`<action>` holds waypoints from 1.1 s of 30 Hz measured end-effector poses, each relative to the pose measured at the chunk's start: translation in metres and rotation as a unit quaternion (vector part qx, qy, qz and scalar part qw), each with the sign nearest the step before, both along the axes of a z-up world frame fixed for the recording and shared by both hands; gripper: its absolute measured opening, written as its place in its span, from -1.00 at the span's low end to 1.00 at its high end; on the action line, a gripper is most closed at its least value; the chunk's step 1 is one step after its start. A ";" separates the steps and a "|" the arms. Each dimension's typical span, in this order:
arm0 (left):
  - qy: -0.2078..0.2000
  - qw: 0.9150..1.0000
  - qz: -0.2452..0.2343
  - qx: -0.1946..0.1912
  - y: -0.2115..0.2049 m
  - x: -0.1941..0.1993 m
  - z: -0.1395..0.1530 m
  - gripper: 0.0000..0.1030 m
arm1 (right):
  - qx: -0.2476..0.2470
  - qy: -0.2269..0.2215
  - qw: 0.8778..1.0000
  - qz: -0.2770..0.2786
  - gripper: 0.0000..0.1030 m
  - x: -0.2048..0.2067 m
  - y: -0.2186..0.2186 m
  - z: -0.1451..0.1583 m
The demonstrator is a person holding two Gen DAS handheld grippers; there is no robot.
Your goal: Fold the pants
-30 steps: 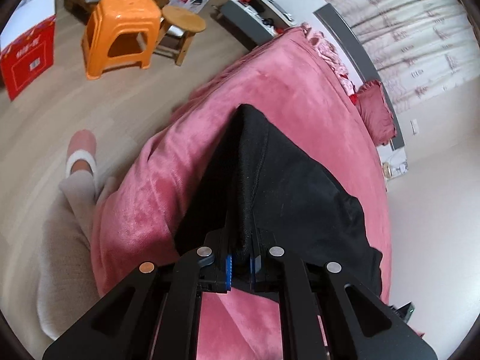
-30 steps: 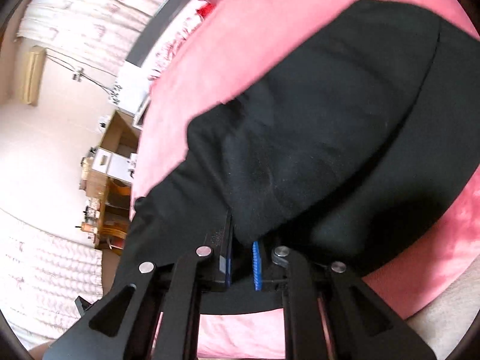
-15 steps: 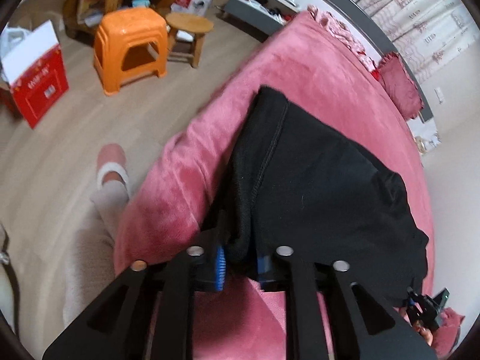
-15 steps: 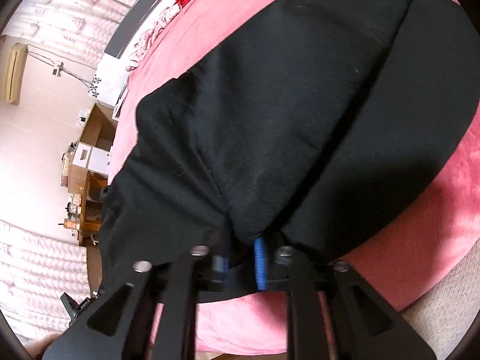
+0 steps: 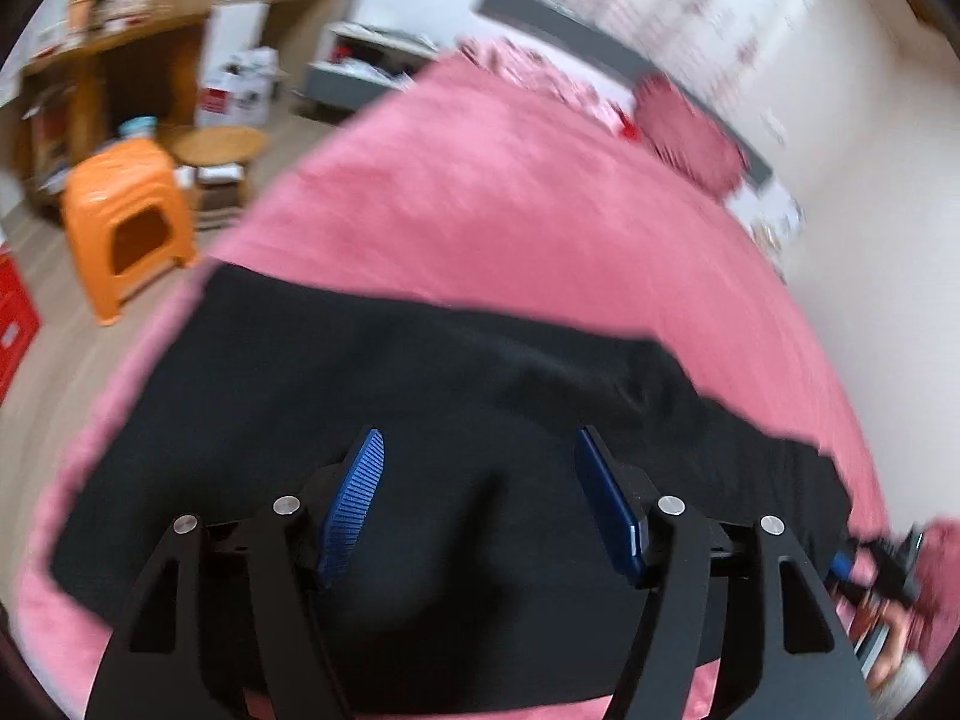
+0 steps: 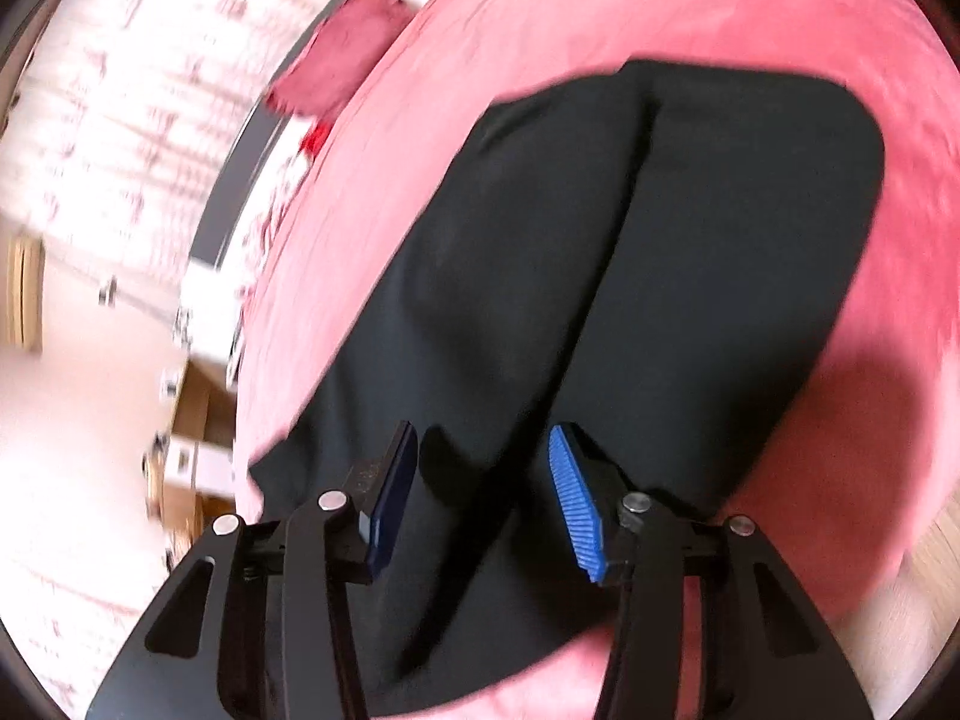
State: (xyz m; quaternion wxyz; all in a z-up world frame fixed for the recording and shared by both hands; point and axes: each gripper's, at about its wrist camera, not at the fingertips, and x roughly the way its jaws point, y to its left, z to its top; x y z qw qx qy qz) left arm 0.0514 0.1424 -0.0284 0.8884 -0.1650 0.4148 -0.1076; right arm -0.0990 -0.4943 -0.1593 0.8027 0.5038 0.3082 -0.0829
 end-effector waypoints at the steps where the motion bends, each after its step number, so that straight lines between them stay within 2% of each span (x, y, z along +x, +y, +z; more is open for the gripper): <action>1: 0.007 1.000 -0.012 0.005 -0.012 0.005 -0.007 0.27 | -0.003 0.001 1.000 -0.006 -0.10 0.003 -0.007 -0.001; 4: 0.028 0.998 -0.035 0.044 -0.041 0.013 -0.026 0.28 | -0.038 0.014 0.999 -0.018 -0.14 0.017 -0.025 0.001; 6: 0.033 0.996 -0.040 0.077 -0.056 0.015 -0.032 0.42 | -0.071 0.032 0.997 -0.010 -0.14 0.027 -0.026 0.006; 9: 0.036 0.993 -0.054 0.098 -0.066 0.013 -0.036 0.57 | -0.131 0.057 0.990 0.006 -0.15 0.044 -0.014 0.013; 11: 0.040 0.991 -0.061 0.114 -0.069 0.014 -0.038 0.57 | -0.159 0.068 0.985 0.013 -0.16 0.048 -0.010 0.016; 20: 0.044 0.986 -0.064 0.148 -0.079 0.008 -0.045 0.70 | -0.204 0.086 0.975 0.018 -0.38 0.054 0.006 0.015; 23: 0.045 0.984 -0.068 0.158 -0.082 0.007 -0.046 0.73 | -0.232 0.097 0.968 0.024 -0.45 0.058 0.017 0.016; 30: 0.050 0.984 -0.064 0.158 -0.083 0.008 -0.045 0.73 | -0.312 0.115 0.942 0.043 -0.62 0.059 0.044 0.021; 33: 0.050 0.984 -0.062 0.159 -0.085 0.007 -0.045 0.73 | -0.324 0.115 0.938 0.044 -0.64 0.056 0.049 0.021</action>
